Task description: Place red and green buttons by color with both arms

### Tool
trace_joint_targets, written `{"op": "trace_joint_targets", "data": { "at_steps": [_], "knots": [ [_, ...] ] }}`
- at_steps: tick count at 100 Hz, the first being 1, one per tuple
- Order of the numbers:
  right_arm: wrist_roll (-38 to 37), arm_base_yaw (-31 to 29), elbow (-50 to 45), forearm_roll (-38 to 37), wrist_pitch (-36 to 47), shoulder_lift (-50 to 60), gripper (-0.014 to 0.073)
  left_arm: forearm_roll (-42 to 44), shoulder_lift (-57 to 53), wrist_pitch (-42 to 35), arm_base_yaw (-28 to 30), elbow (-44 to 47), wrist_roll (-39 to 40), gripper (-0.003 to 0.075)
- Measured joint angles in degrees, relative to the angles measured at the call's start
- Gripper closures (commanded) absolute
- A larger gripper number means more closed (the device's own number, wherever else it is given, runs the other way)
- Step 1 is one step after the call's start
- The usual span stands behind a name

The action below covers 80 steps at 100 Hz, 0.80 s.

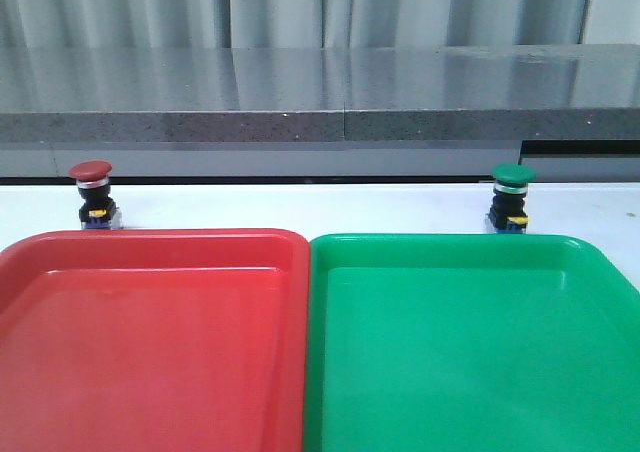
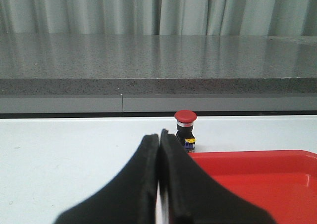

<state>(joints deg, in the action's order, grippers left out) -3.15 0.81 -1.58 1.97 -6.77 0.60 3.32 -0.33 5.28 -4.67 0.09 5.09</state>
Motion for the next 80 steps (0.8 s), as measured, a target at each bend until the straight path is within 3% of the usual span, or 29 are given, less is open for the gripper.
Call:
{"op": "trace_joint_targets", "data": {
  "at_steps": [43, 59, 80],
  "knots": [
    [0.00, 0.00, 0.00, 0.00, 0.00, 0.00, 0.0661, -2.22, 0.00, 0.12, 0.00, 0.00, 0.00, 0.0739],
    [0.00, 0.00, 0.00, 0.00, 0.00, 0.00, 0.0661, -3.32, 0.00, 4.66, 0.00, -0.67, 0.00, 0.0739],
    [0.00, 0.00, 0.00, 0.00, 0.00, 0.00, 0.0661, -6.04, 8.00, 10.26, 0.00, -10.29, 0.00, 0.0739]
  ]
}}
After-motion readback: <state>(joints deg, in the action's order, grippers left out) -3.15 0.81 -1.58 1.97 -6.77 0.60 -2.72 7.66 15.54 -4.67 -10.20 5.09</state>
